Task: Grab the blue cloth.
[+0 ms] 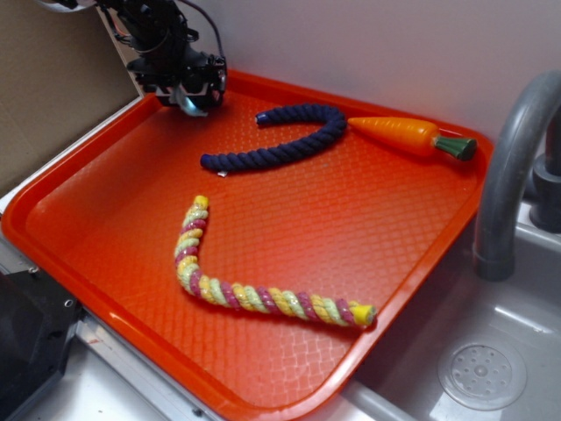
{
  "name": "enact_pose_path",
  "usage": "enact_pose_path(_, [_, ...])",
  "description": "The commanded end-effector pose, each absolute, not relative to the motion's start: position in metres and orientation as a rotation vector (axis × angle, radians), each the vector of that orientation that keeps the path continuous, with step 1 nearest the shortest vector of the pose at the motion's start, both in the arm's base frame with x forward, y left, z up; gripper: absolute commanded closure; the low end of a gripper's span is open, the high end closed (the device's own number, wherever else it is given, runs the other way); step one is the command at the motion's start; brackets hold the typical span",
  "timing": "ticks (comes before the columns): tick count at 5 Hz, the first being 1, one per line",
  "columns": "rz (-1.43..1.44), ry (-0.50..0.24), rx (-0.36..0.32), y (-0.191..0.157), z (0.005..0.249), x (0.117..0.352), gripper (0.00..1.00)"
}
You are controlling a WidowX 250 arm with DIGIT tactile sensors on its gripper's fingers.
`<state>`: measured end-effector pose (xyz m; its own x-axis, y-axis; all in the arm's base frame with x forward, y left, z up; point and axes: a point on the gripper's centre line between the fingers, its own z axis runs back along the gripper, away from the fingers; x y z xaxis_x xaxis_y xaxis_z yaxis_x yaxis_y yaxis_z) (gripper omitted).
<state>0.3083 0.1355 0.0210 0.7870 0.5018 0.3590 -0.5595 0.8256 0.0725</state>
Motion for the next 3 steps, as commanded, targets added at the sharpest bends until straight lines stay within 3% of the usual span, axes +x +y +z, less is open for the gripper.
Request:
enact_pose_path(1, [0.388,-0.24,0.003,0.087,0.132,0.224,1.0])
enact_pose_path(2, [0.145,-0.364,-0.167,0.058,0.157,0.183,1.0])
enact_pose_path(3, [-0.118,-0.416,-0.145,0.039,0.162,0.159,1.0])
